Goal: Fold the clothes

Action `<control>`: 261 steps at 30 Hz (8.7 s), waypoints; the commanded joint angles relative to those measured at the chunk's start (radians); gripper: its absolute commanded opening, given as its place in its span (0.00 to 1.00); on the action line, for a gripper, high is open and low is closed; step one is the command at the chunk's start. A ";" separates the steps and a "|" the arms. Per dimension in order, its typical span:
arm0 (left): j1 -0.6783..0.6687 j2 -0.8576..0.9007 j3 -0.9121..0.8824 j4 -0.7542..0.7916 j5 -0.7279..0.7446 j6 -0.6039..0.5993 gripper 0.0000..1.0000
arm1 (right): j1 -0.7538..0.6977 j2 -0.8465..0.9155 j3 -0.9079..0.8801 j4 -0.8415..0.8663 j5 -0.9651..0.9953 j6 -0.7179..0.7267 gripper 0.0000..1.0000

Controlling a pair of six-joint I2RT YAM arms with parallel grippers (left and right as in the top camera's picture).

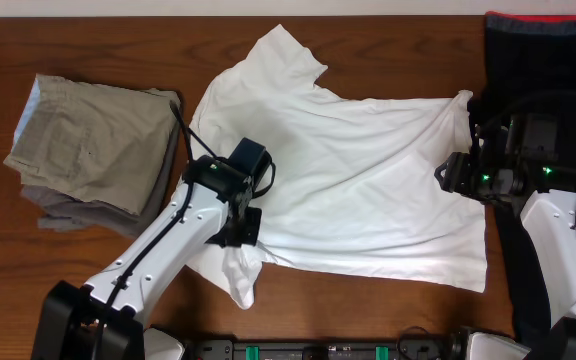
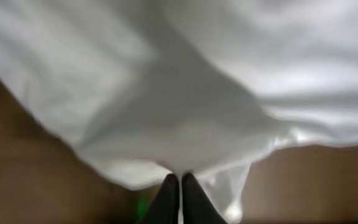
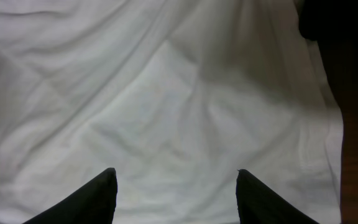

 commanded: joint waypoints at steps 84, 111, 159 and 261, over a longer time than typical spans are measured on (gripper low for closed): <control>0.077 0.071 -0.018 0.106 0.460 0.106 0.06 | -0.003 -0.002 0.008 -0.002 -0.014 -0.005 0.59; -0.008 0.137 0.029 0.068 0.481 0.103 0.39 | -0.003 -0.002 0.008 0.007 -0.014 -0.004 0.60; 0.247 0.107 -0.134 0.143 0.364 0.131 0.06 | -0.003 -0.002 0.008 0.002 -0.014 0.000 0.60; 0.237 0.171 -0.048 0.087 0.260 0.084 0.20 | -0.156 -0.002 0.006 -0.148 0.031 0.029 0.63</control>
